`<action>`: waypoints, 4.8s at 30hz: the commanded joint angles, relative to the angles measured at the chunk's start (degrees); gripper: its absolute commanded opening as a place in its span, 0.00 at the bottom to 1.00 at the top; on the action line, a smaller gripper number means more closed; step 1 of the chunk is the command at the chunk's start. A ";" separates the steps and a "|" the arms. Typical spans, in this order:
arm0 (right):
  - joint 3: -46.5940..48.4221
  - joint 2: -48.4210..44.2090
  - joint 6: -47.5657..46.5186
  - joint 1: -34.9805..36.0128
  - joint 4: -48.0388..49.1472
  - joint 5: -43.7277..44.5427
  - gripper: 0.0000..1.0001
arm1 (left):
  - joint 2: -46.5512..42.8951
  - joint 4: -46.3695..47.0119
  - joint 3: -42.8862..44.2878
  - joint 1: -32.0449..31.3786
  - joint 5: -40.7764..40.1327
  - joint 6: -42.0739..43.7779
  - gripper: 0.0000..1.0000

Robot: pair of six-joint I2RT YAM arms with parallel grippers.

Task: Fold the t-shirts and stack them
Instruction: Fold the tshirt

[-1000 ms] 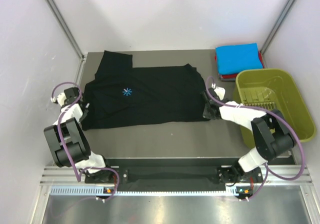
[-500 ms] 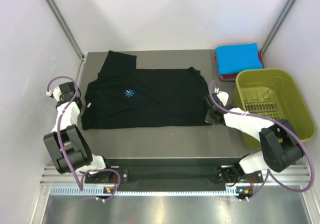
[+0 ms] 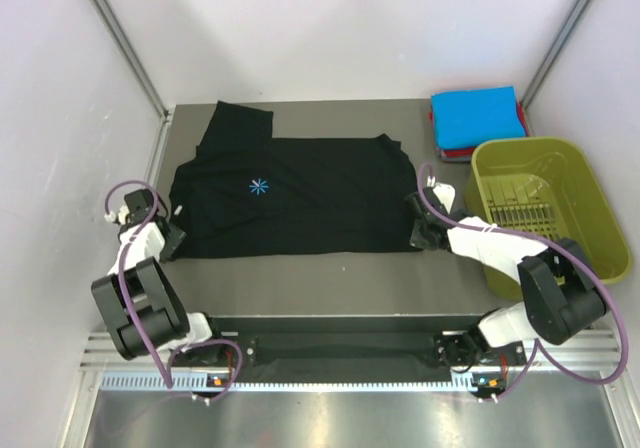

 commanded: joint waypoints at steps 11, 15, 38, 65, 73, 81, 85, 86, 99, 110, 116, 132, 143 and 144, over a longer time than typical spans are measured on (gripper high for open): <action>-1.88 -5.12 -0.97 0.74 -0.92 -0.02 0.00 | 8.87 5.55 3.46 0.08 -5.70 2.14 0.00; -3.11 -7.57 -0.62 0.74 -2.15 0.32 0.00 | 8.62 4.76 4.61 0.08 -9.04 3.90 0.00; -3.83 -10.12 1.40 1.96 -7.15 -0.38 0.25 | 2.02 -4.64 18.38 -4.21 -2.53 10.41 0.22; 12.09 -5.56 -13.63 3.46 -3.29 -14.45 0.34 | 30.48 -10.10 40.11 -20.39 -4.38 5.05 0.32; 14.81 -3.72 -15.56 3.55 -5.57 -11.90 0.34 | 36.03 -7.30 39.86 -21.10 -6.33 2.85 0.32; 16.13 -2.84 -14.60 3.72 -6.10 -11.54 0.34 | 39.99 -7.64 41.70 -21.54 -7.46 4.52 0.33; 16.40 -2.22 -13.81 4.25 -6.10 -11.28 0.34 | 40.69 -6.85 41.35 -21.71 -8.34 5.83 0.31; 16.57 -2.13 -13.54 4.34 -6.19 -11.28 0.34 | 40.78 -6.76 41.35 -21.89 -8.35 6.10 0.28; 19.73 3.14 -12.05 8.03 -7.60 -9.35 0.34 | 40.78 -6.50 44.24 -26.19 -10.98 10.23 0.00; 21.84 5.87 -10.99 9.96 -9.53 -8.03 0.34 | 36.21 2.11 43.02 -30.76 -11.08 14.19 0.00; 22.99 6.66 -10.90 10.75 -10.23 -7.59 0.34 | 36.30 5.72 41.96 -31.03 -6.94 15.33 0.00; 23.43 8.50 -10.82 11.28 -8.83 -7.76 0.35 | 39.12 -4.92 48.03 -31.82 -13.54 17.00 0.15; 28.80 12.11 -10.47 11.28 -8.13 -7.31 0.36 | 28.14 -11.77 48.66 -30.07 -8.43 21.22 0.35; 28.35 11.76 -10.20 11.28 -6.21 -8.02 0.36 | 27.17 -11.86 47.68 -28.32 -8.43 20.09 0.34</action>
